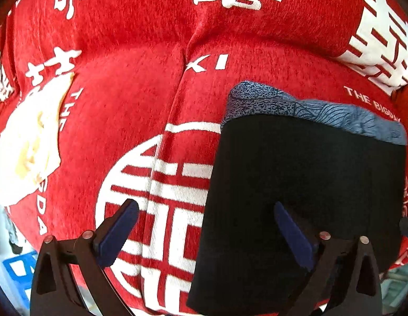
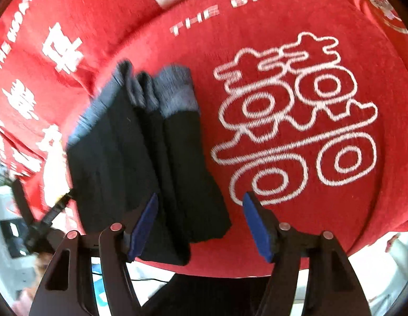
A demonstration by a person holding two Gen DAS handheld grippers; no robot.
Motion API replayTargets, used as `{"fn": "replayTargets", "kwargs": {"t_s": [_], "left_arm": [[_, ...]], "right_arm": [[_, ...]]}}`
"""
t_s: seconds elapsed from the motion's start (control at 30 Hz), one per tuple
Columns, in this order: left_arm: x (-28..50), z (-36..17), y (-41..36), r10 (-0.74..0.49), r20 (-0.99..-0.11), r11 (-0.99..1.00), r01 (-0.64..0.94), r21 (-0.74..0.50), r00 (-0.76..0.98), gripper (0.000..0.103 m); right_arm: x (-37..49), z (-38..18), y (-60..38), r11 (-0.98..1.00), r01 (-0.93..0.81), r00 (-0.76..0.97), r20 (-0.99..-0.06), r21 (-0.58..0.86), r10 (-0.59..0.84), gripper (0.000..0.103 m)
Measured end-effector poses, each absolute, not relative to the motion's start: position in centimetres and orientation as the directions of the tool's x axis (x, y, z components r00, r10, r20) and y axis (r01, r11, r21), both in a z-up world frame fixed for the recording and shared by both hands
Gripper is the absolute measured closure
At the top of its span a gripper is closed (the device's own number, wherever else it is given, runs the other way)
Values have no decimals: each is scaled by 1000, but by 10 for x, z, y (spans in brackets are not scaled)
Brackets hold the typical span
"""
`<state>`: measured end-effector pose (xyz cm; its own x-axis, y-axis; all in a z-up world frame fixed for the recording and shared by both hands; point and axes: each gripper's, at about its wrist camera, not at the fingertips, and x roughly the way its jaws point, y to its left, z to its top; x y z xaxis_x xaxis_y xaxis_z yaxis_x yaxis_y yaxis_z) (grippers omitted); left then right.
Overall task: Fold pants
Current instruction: 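Release the pants and pull both grippers back from the stack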
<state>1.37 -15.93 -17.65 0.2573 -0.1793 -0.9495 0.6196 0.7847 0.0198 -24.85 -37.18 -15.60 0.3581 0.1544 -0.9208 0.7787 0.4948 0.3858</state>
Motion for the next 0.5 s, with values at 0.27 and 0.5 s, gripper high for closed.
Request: {"fn": "replayTargets", "kwargs": {"t_s": [0.27,0.5], "left_arm": [[11,-177,-161,-185,-941,766,641,43,284,0],[12,-167,-150,-144,-960,789,613,34,239,0]], "right_arm": [[-242,-166,-370,528,792,303,-948,307,96,20],[-250,-143,-361,547,802,258,-965,239,45,19]]}}
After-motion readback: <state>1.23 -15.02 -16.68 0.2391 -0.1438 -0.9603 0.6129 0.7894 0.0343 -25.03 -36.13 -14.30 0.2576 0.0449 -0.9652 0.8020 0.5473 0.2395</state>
